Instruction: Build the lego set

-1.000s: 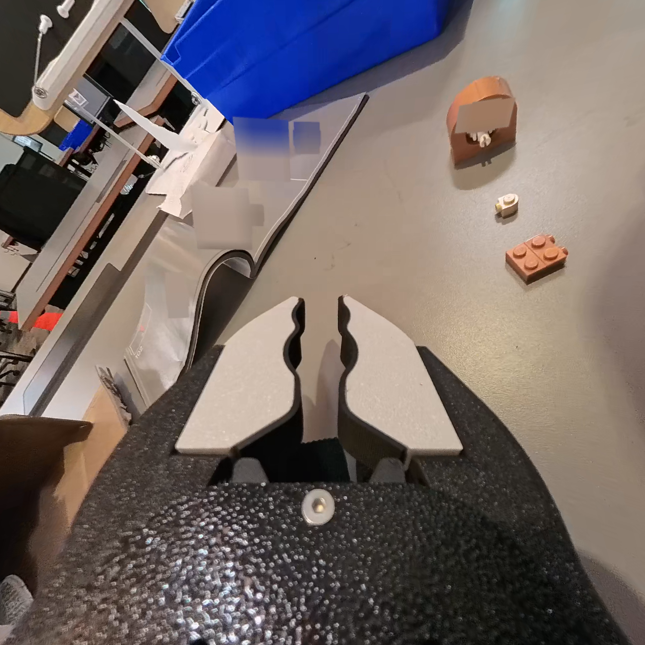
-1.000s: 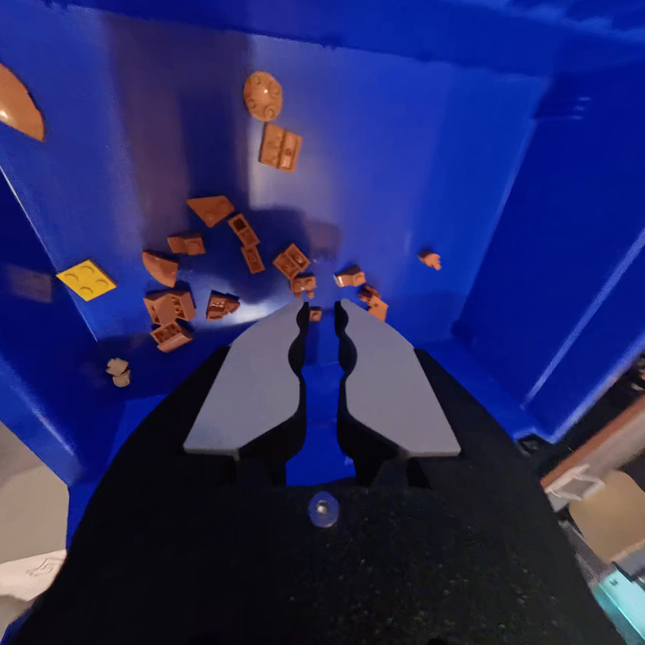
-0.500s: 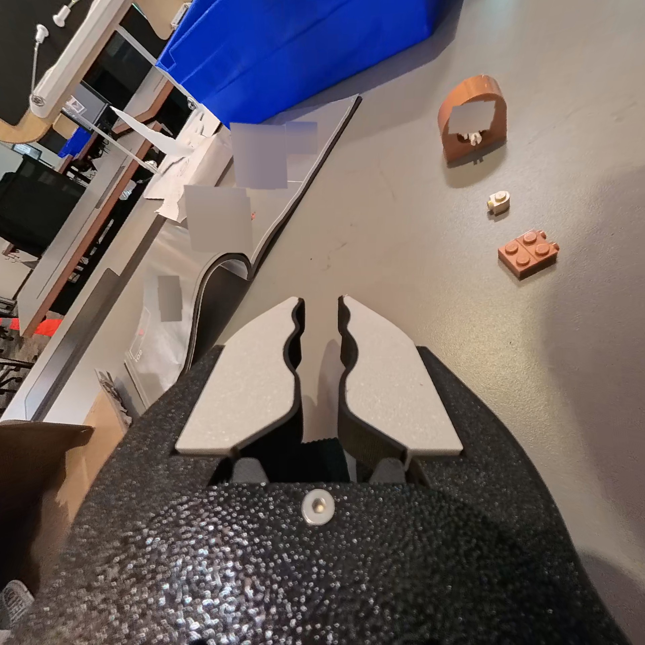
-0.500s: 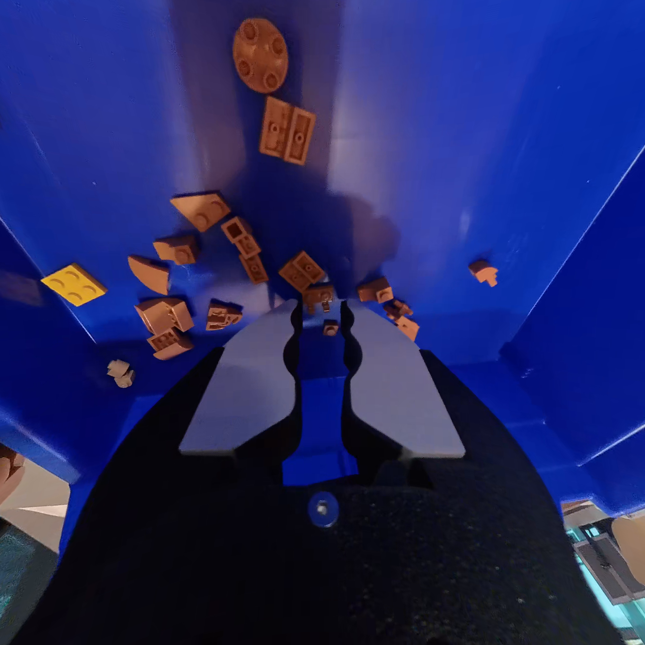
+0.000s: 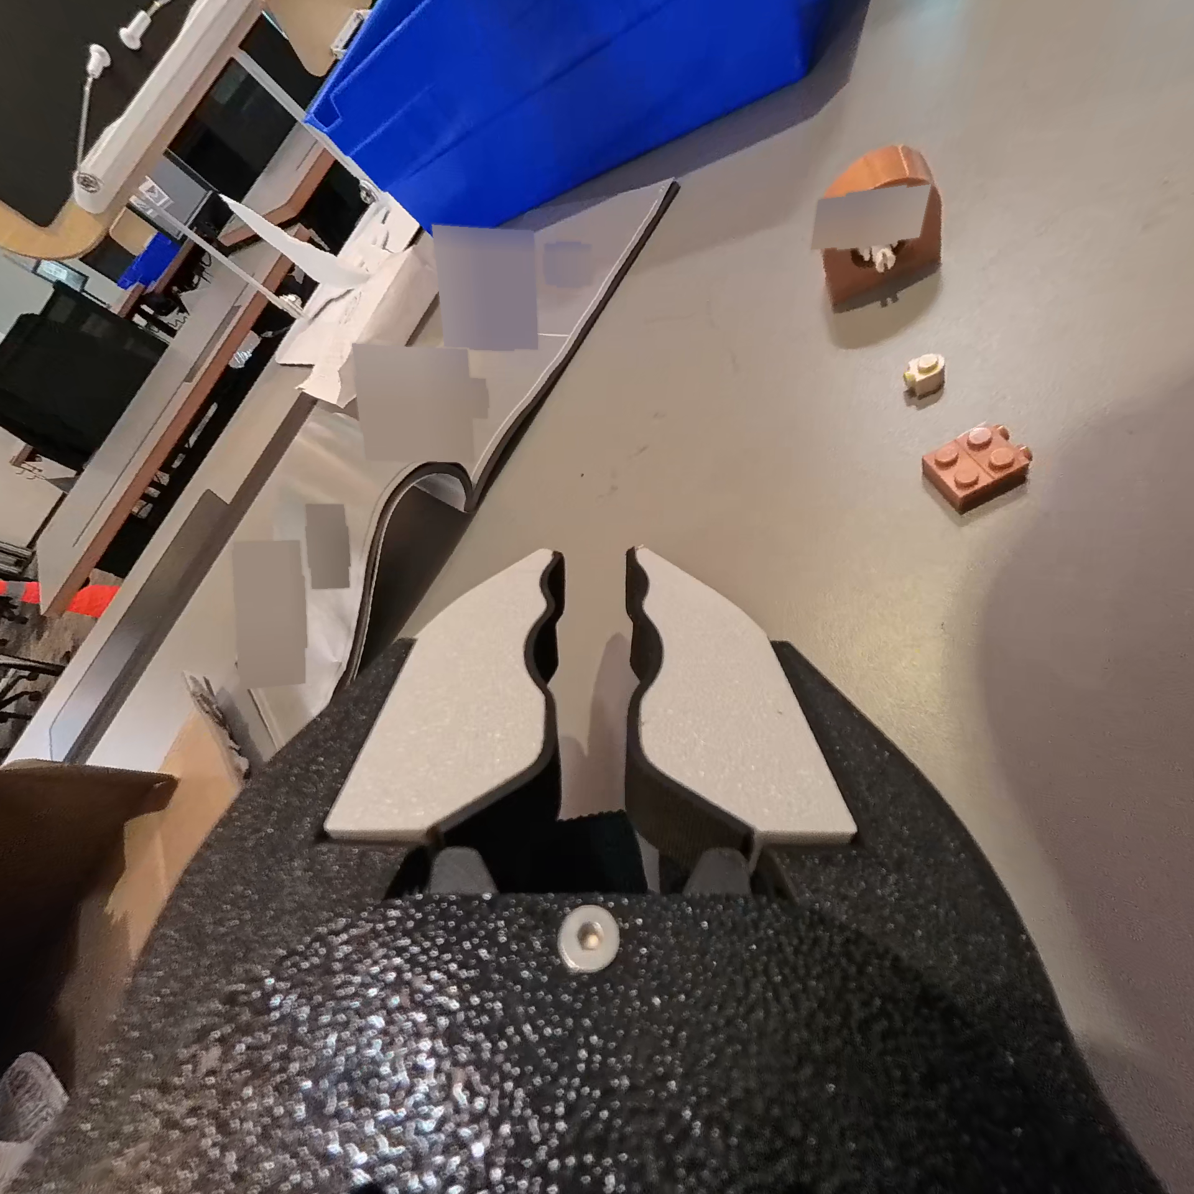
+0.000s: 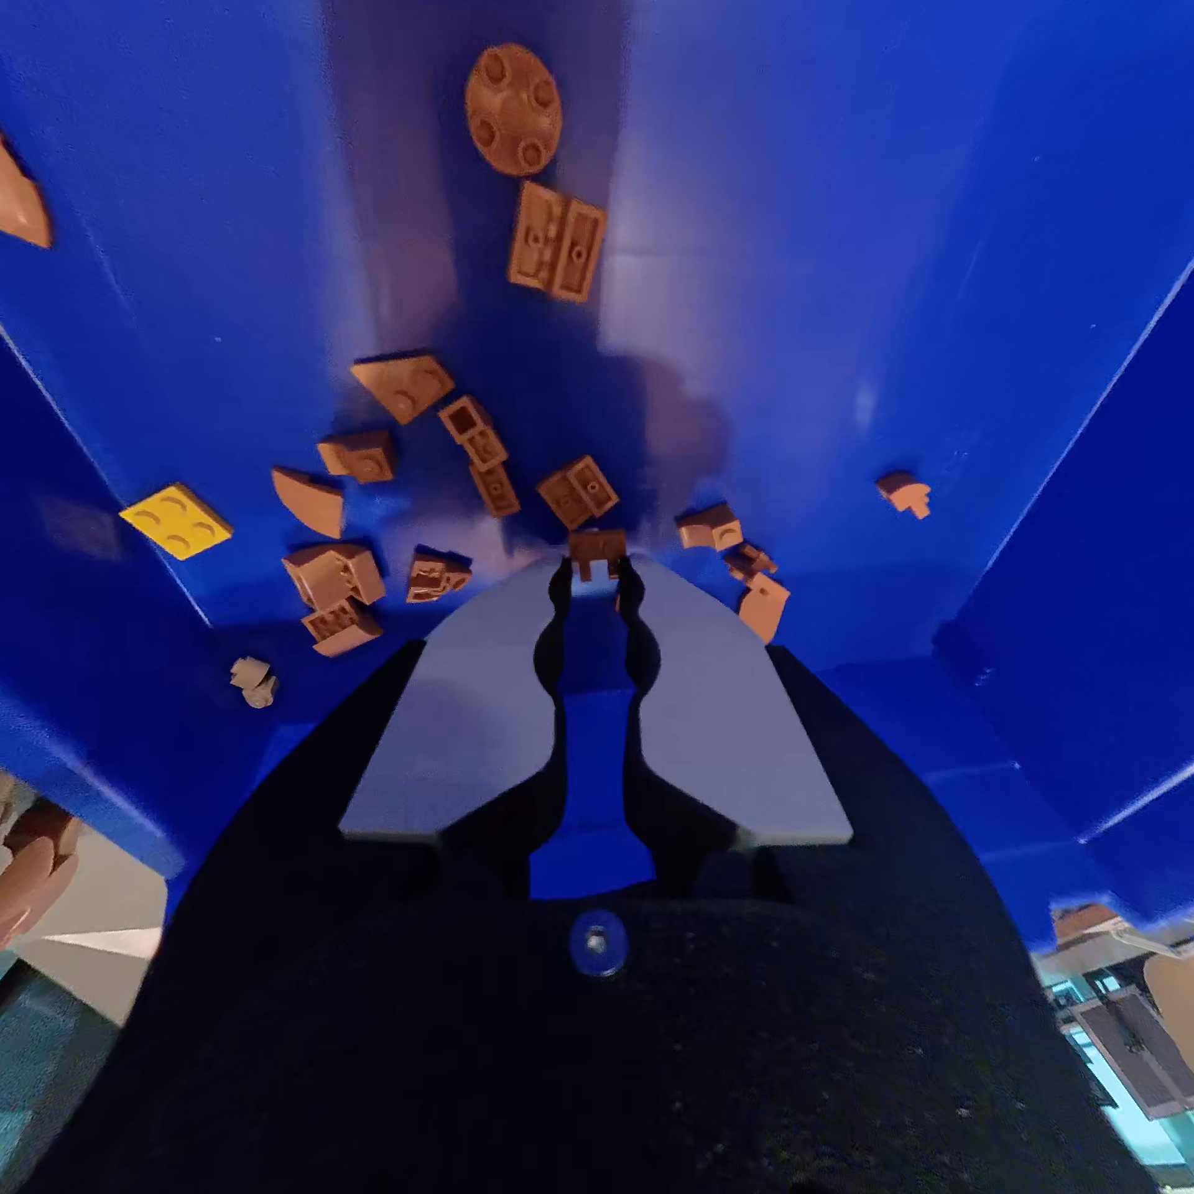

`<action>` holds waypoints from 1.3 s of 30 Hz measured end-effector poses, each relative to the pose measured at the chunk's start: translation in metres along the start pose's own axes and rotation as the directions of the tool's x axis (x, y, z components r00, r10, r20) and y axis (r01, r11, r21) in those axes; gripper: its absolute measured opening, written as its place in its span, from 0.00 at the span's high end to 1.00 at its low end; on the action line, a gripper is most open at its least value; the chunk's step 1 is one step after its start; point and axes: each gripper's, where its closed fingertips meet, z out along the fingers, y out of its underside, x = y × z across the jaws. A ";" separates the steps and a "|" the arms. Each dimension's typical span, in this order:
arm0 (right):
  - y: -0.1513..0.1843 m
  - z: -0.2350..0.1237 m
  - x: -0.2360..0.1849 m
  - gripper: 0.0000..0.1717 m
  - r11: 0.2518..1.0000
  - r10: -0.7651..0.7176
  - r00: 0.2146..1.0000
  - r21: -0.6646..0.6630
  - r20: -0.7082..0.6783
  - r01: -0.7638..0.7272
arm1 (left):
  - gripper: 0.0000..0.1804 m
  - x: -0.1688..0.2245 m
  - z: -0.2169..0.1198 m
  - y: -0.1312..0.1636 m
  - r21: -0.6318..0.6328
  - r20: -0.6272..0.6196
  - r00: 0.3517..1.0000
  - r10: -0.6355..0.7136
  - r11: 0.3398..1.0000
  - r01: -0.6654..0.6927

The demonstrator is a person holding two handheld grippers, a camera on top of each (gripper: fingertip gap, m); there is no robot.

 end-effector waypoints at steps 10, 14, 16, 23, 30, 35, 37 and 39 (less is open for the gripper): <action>-0.055 -0.095 -0.022 0.92 0.935 0.030 0.986 0.353 -0.164 0.031 | 0.90 -0.001 -0.006 0.000 0.008 0.013 1.000 -0.028 1.000 0.028; -0.096 -0.135 -0.053 0.92 0.862 0.037 0.972 0.500 -0.231 0.086 | 0.90 -0.002 -0.009 0.000 0.016 0.019 0.999 -0.051 0.999 0.050; -0.115 -0.146 -0.072 0.92 0.839 0.055 0.963 0.535 -0.263 0.099 | 0.90 -0.002 -0.011 0.000 0.017 0.023 0.998 -0.054 0.998 0.053; -0.173 -0.144 -0.137 0.92 0.765 0.129 0.975 0.643 -0.182 0.019 | 0.90 0.001 -0.015 -0.002 0.028 0.016 0.998 -0.054 0.998 0.054; -0.204 -0.097 -0.173 0.92 0.772 0.099 0.994 0.633 -0.048 -0.047 | 0.90 0.005 -0.017 -0.003 0.033 0.009 0.999 -0.044 0.998 0.044; -0.212 -0.076 -0.183 0.92 0.779 0.080 0.997 0.625 -0.007 -0.058 | 0.90 0.006 -0.017 -0.002 0.025 0.011 0.999 -0.035 0.999 0.035; -0.213 -0.070 -0.185 0.92 0.781 0.075 0.997 0.621 0.006 -0.063 | 0.90 0.007 -0.016 -0.001 0.021 0.012 0.999 -0.031 0.999 0.031; -0.214 -0.067 -0.186 0.92 0.783 0.073 0.997 0.619 0.008 -0.063 | 0.90 0.007 -0.016 -0.001 0.015 0.011 1.000 -0.027 1.000 0.027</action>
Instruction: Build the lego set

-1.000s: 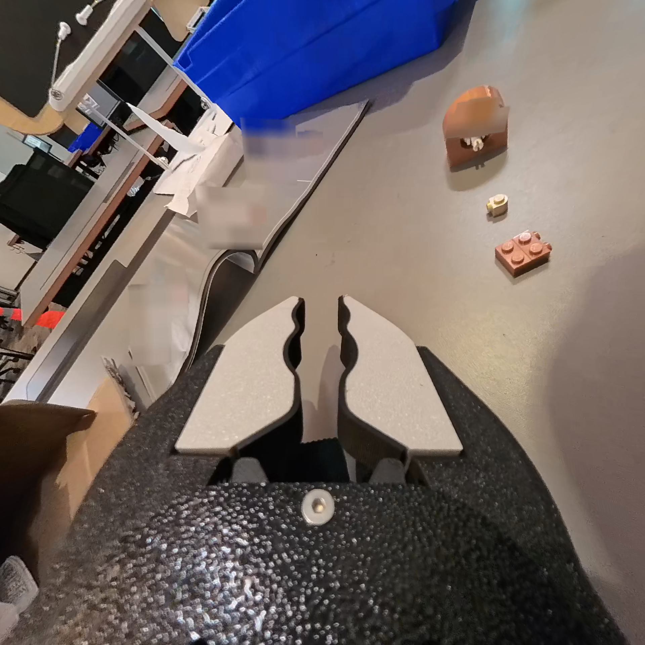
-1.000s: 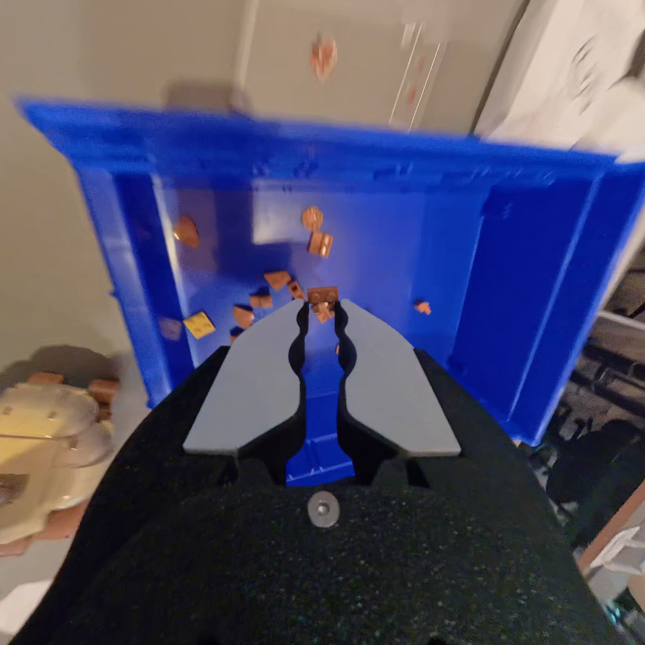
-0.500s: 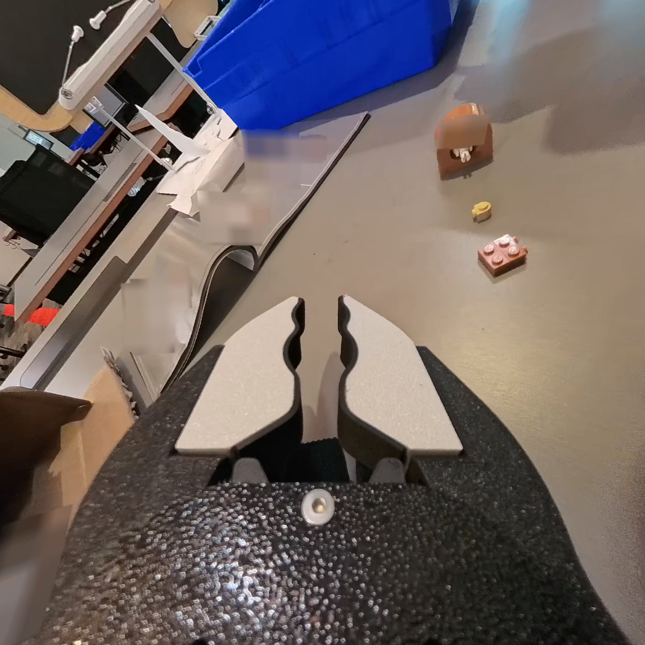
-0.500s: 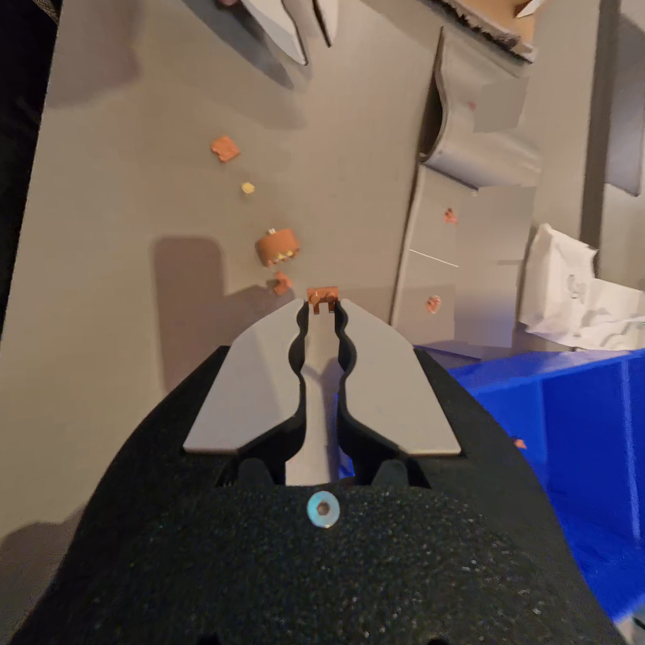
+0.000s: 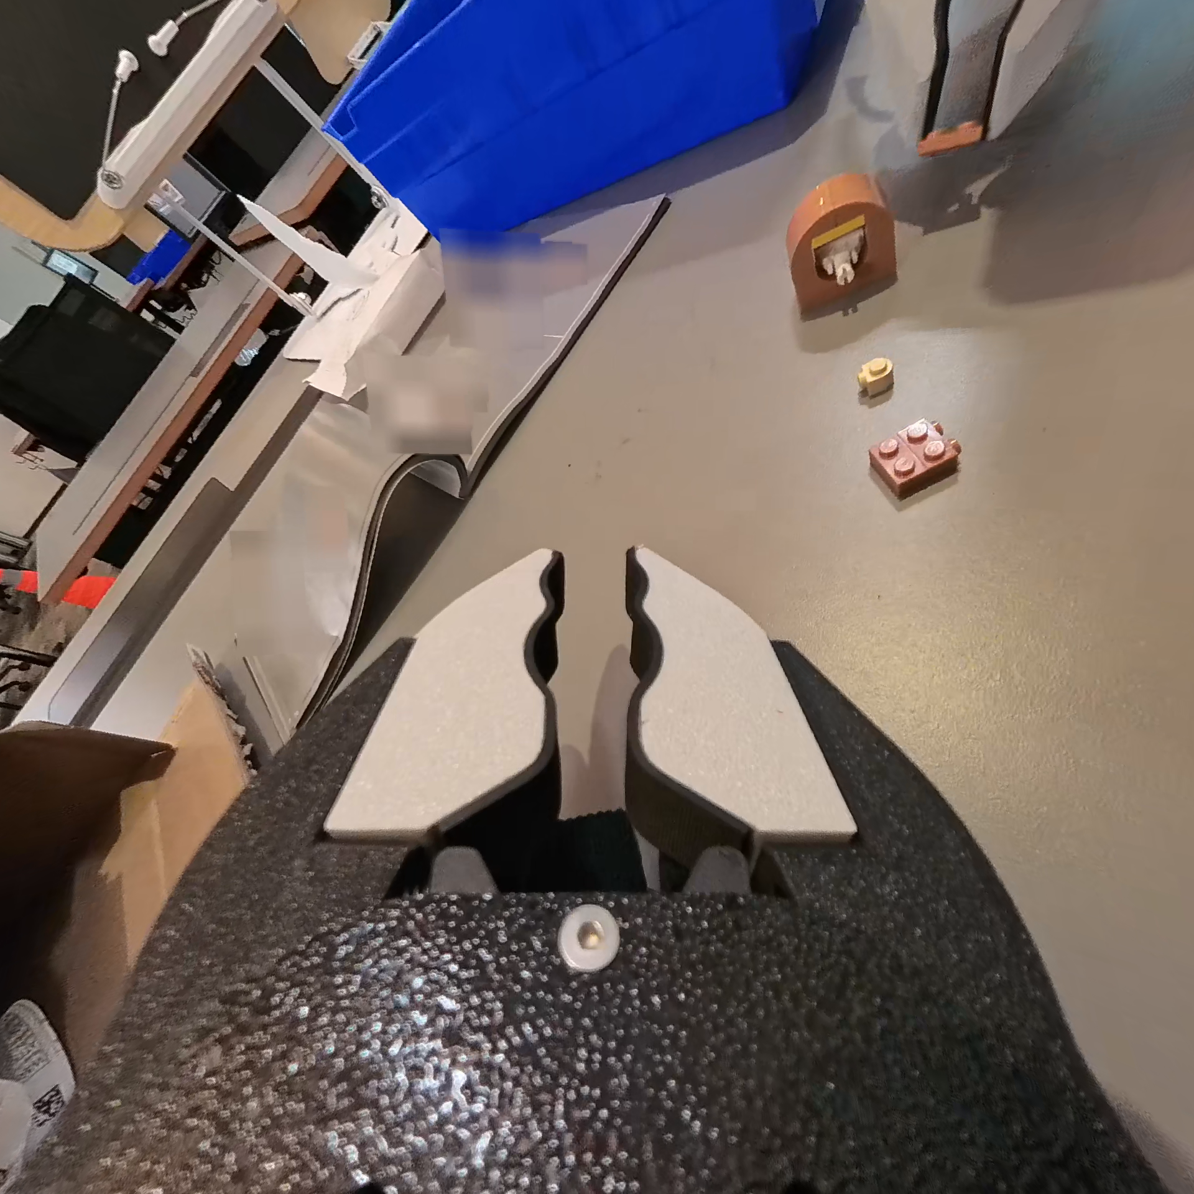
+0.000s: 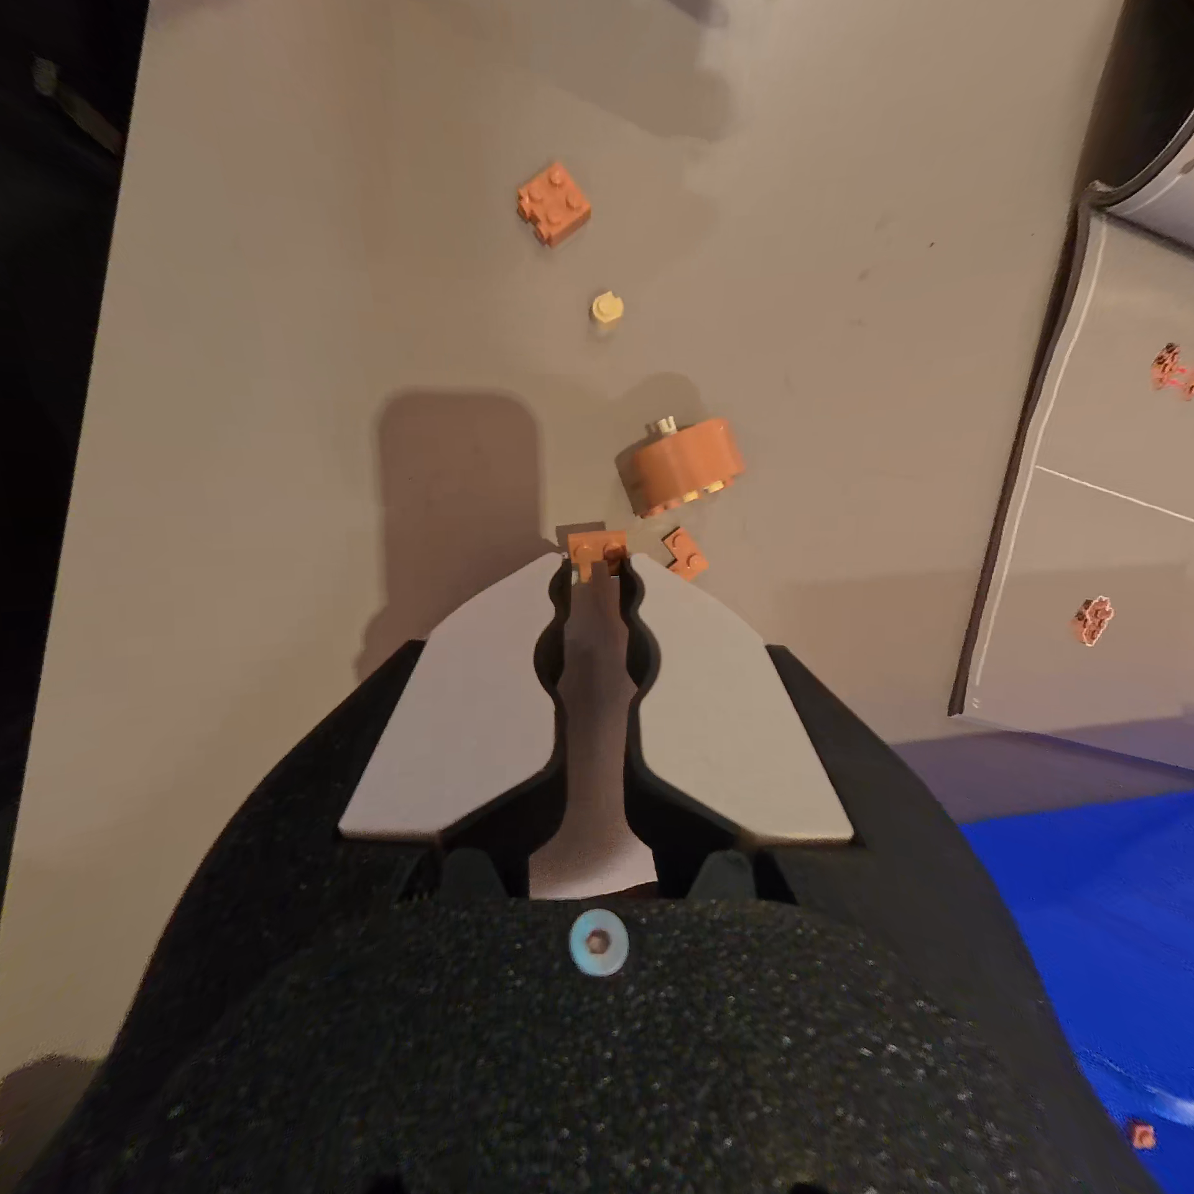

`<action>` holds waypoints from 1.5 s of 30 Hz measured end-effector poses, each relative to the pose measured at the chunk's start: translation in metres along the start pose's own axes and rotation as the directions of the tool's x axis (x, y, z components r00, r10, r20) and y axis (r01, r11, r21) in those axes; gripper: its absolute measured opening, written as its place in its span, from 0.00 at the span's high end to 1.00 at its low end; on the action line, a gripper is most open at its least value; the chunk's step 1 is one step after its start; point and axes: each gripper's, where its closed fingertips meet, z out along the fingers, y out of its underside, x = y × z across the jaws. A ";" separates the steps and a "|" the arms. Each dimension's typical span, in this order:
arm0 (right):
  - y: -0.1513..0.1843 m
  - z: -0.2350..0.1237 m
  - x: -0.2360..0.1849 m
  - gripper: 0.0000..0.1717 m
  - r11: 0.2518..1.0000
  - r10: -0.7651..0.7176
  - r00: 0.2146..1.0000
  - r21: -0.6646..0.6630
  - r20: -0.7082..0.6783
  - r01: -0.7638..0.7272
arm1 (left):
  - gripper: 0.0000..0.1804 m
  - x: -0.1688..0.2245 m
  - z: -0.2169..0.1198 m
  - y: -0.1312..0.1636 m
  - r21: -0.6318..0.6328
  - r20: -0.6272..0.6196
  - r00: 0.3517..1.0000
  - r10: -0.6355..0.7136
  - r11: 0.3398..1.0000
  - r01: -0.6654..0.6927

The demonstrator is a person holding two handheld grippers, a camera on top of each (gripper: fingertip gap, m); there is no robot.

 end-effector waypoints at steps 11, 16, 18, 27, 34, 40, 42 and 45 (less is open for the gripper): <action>-0.002 0.009 -0.008 0.92 1.000 -0.028 0.999 0.001 0.018 0.028 | 0.90 0.005 0.004 0.004 -0.037 -0.013 0.999 0.038 0.999 -0.039; -0.007 0.012 -0.011 0.92 0.999 -0.044 0.999 0.012 0.017 0.044 | 0.90 0.009 0.005 0.006 -0.050 -0.030 0.998 0.060 0.997 -0.062; -0.011 0.013 -0.013 0.92 0.999 -0.047 0.999 0.023 0.020 0.046 | 0.90 0.011 0.004 0.006 -0.049 -0.039 0.997 0.065 0.997 -0.067; -0.034 0.022 -0.023 0.92 0.995 -0.069 0.997 0.070 0.036 0.066 | 0.90 0.018 0.003 0.004 -0.041 -0.080 0.995 0.063 0.997 -0.067; -0.047 0.027 -0.026 0.92 0.993 -0.080 0.997 0.087 0.020 0.078 | 0.91 0.037 0.001 -0.009 0.011 -0.169 0.983 0.077 0.997 -0.076; -0.050 0.024 -0.027 0.92 0.993 -0.065 0.998 0.095 -0.012 0.066 | 0.91 0.056 0.004 -0.018 -0.045 -0.236 0.971 -0.028 0.999 0.018; -0.050 0.024 -0.027 0.92 0.993 -0.062 0.998 0.095 -0.023 0.064 | 0.91 0.062 0.003 -0.022 -0.061 -0.253 0.964 -0.086 0.995 0.073; -0.049 0.024 -0.027 0.92 0.993 -0.054 0.998 0.101 -0.030 0.057 | 0.91 0.070 0.002 -0.027 -0.087 -0.275 0.948 -0.162 0.986 0.143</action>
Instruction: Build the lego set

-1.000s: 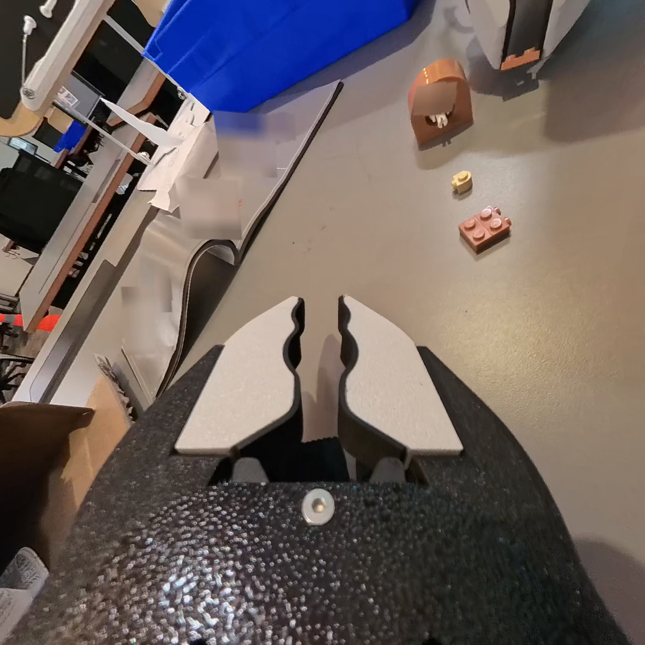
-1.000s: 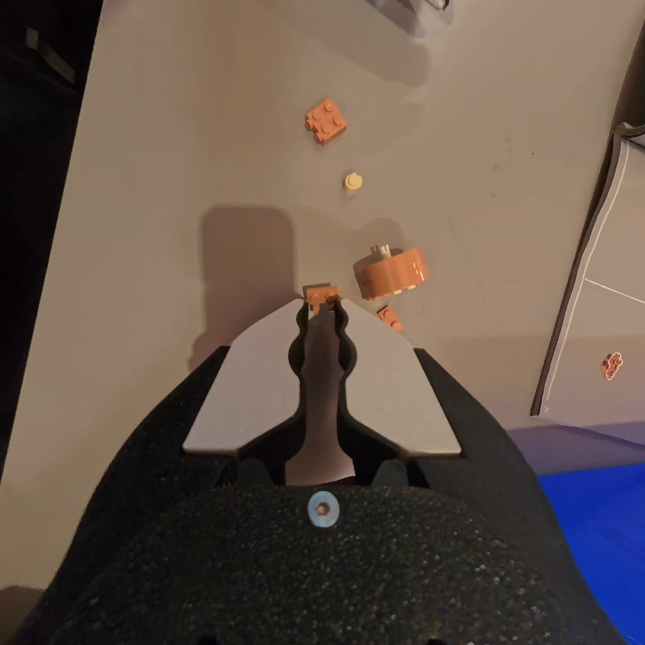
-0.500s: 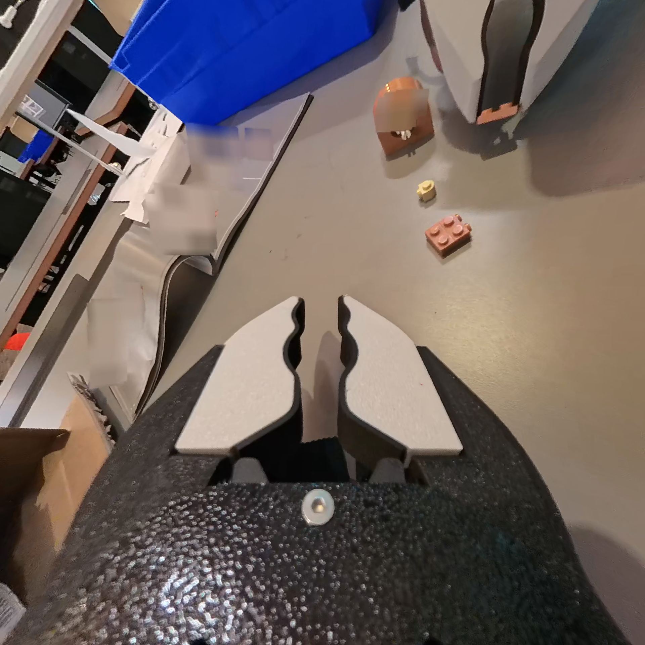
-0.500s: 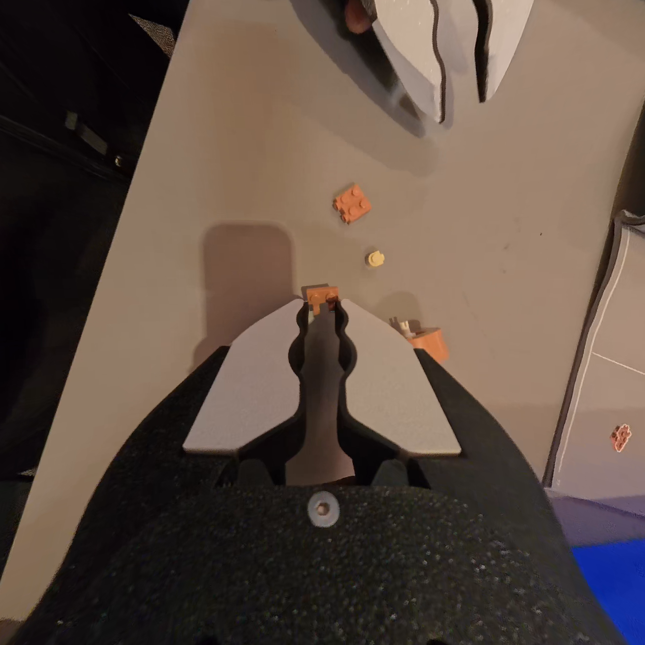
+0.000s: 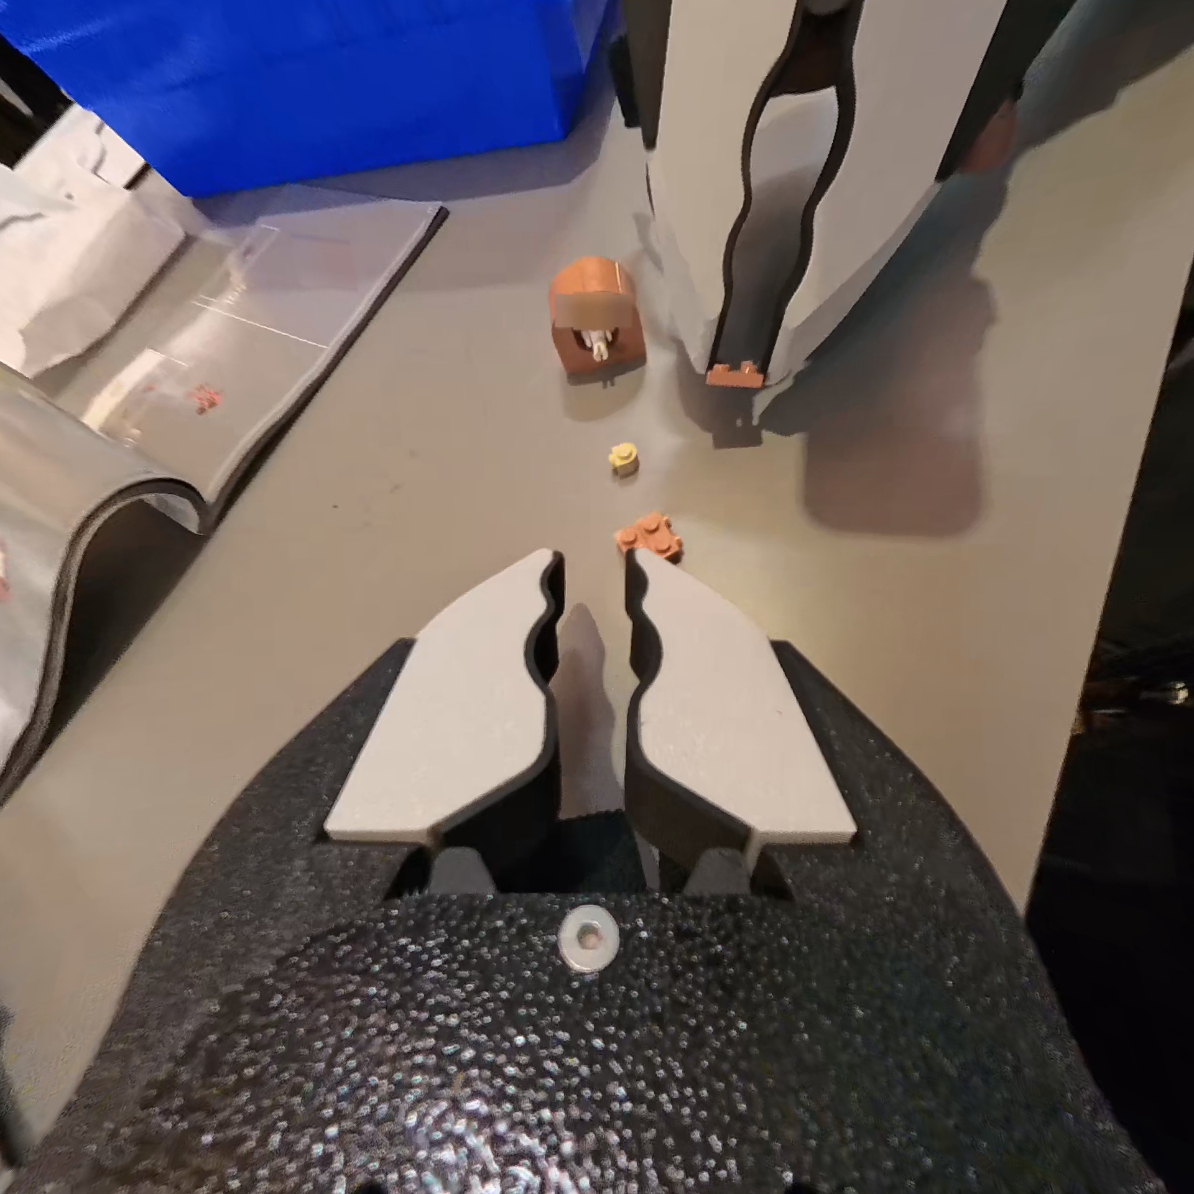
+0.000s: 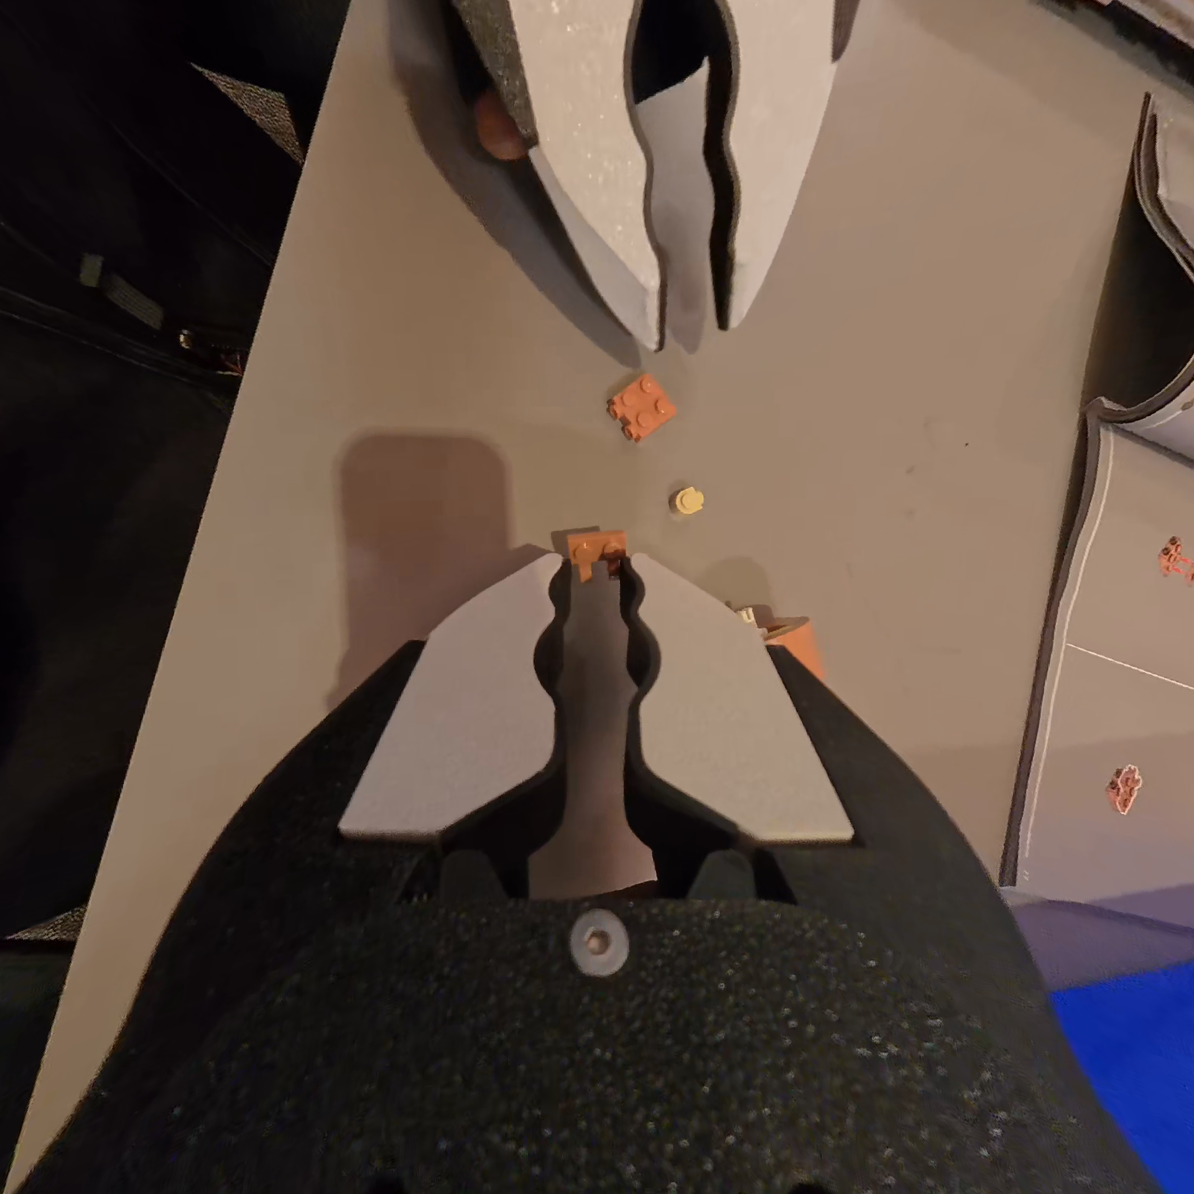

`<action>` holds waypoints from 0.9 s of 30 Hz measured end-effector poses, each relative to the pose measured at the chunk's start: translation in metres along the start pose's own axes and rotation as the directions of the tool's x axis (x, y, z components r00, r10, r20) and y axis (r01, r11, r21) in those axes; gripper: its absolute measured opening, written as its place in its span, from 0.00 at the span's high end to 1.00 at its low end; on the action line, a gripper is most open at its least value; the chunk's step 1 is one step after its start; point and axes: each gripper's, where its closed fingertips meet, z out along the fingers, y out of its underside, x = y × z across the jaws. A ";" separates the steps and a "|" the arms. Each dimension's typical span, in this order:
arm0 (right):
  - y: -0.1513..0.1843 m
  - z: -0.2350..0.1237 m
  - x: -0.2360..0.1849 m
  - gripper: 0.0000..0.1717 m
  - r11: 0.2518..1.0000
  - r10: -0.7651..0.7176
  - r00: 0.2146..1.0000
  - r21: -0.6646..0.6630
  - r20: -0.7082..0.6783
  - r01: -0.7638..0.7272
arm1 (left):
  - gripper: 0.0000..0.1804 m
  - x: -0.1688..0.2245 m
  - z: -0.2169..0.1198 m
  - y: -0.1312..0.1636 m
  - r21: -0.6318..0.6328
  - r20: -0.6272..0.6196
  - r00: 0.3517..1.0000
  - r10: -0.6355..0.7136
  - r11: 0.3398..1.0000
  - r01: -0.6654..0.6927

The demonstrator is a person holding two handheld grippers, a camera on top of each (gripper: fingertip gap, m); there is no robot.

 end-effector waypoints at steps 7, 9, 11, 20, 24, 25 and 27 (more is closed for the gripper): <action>0.003 0.000 0.002 0.92 1.000 -0.005 1.000 -0.005 -0.016 0.005 | 0.91 0.005 0.003 0.002 -0.039 0.005 0.998 -0.056 0.998 0.056; 0.003 -0.001 0.002 0.92 1.000 -0.008 1.000 -0.004 -0.018 0.007 | 0.91 0.004 0.004 0.002 -0.046 0.010 0.998 -0.060 0.997 0.060; 0.003 -0.001 0.003 0.92 1.000 -0.006 1.000 -0.002 -0.024 0.006 | 0.91 0.004 0.004 0.003 -0.049 0.008 0.998 -0.066 0.997 0.066; 0.002 -0.003 0.004 0.92 0.999 -0.029 0.999 0.015 -0.027 0.030 | 0.92 0.015 0.009 0.003 -0.079 -0.035 0.999 -0.037 0.996 0.034; -0.001 -0.007 0.007 0.92 0.995 -0.090 0.996 0.037 -0.029 0.091 | 0.92 0.019 0.007 -0.001 -0.063 -0.054 0.998 -0.020 0.998 0.017; -0.003 -0.008 0.008 0.92 0.992 -0.115 0.993 0.052 -0.029 0.117 | 0.92 0.017 0.005 -0.004 -0.047 -0.050 0.998 -0.023 0.999 0.021; -0.010 -0.011 0.008 0.92 0.980 -0.172 0.985 0.100 -0.029 0.174 | 0.92 0.013 -0.001 -0.012 0.007 -0.066 0.996 -0.054 0.998 0.055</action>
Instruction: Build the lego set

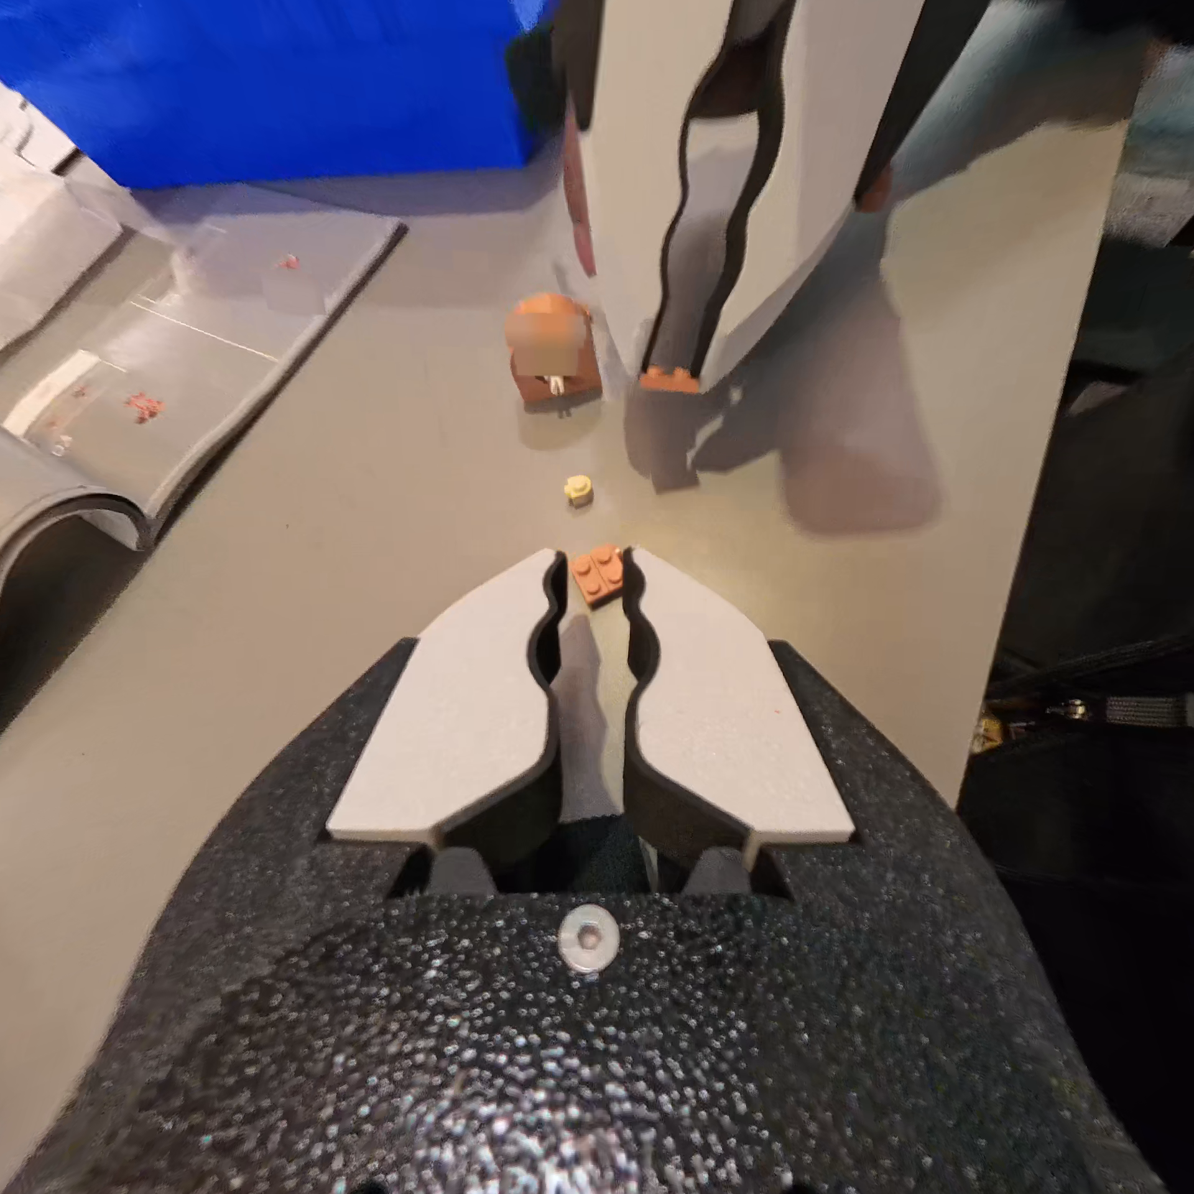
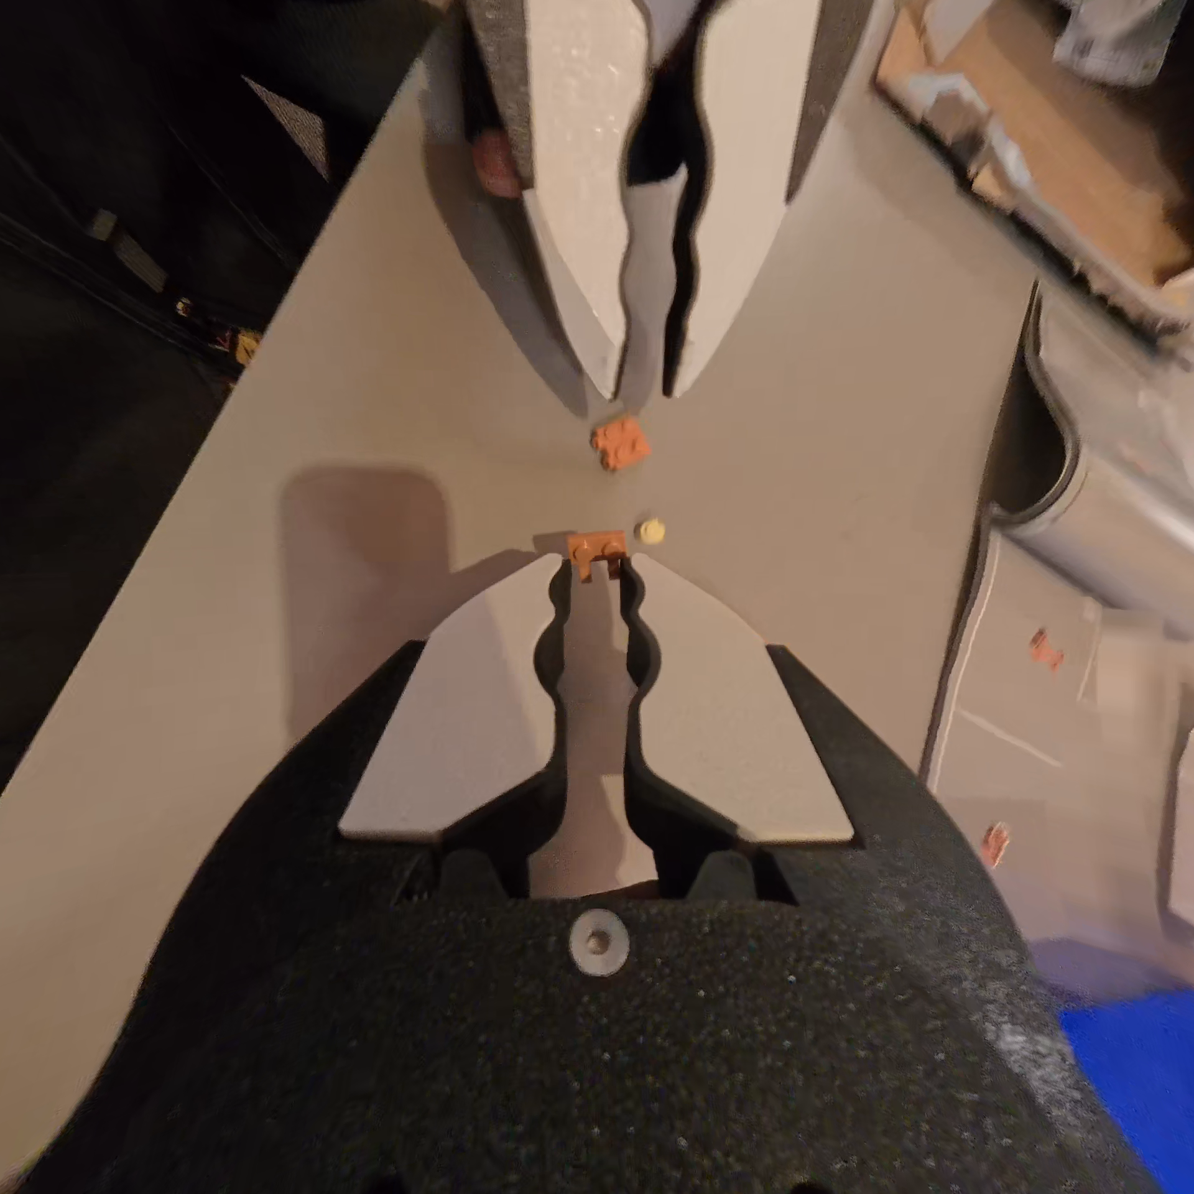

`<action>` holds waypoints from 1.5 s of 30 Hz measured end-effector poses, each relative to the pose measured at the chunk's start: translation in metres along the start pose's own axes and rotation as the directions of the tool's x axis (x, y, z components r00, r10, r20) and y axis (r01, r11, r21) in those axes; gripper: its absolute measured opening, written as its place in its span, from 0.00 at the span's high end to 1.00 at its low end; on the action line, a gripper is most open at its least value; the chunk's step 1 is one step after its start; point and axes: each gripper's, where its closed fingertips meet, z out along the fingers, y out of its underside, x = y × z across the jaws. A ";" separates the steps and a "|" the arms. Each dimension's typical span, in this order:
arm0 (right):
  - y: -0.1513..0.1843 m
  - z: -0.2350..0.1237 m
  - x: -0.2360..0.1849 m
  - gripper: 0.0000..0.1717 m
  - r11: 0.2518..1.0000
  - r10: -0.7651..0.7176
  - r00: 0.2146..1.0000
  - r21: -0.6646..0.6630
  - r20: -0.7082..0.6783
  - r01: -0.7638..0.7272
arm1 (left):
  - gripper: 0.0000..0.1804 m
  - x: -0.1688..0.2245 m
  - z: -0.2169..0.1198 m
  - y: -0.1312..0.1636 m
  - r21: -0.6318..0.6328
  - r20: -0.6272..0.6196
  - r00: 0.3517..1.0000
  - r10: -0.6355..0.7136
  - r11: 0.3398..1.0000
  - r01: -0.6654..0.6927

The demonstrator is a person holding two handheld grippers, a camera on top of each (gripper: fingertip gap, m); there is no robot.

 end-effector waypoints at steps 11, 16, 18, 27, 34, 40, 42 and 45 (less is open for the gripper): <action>-0.007 0.018 -0.009 0.92 0.976 -0.216 0.963 -0.003 0.160 0.219 | 0.91 -0.014 -0.006 0.006 0.040 -0.014 0.995 -0.098 0.994 0.099; -0.001 0.022 -0.016 0.92 0.975 -0.213 0.951 -0.015 0.224 0.222 | 0.91 -0.014 -0.006 0.007 0.038 -0.018 0.996 -0.092 0.995 0.092; -0.001 0.022 -0.019 0.92 0.976 -0.210 0.949 -0.012 0.233 0.219 | 0.91 -0.012 -0.005 0.008 0.023 -0.024 0.996 -0.082 0.996 0.082; 0.008 0.013 -0.001 0.83 0.992 -0.061 0.996 -0.111 0.058 0.067 | 0.91 -0.014 -0.005 0.009 0.024 -0.008 0.996 -0.083 0.996 0.083; -0.006 -0.003 -0.010 0.89 0.859 0.512 0.850 0.063 -0.123 -0.508 | 0.91 -0.016 -0.006 0.007 0.041 0.008 0.996 -0.086 0.995 0.086; 0.002 0.017 -0.021 0.87 0.861 0.495 0.847 -0.022 -0.197 -0.508 | 0.91 -0.010 -0.003 0.007 0.023 -0.004 0.998 -0.057 0.998 0.057; -0.004 0.022 -0.023 0.88 0.878 0.464 0.868 -0.035 -0.177 -0.477 | 0.91 -0.007 -0.004 0.006 0.027 -0.007 0.999 -0.049 0.998 0.049; -0.003 0.030 -0.023 0.88 0.909 0.388 0.905 -0.093 -0.173 -0.407 | 0.91 -0.005 -0.007 0.006 0.038 -0.004 0.999 -0.049 0.998 0.049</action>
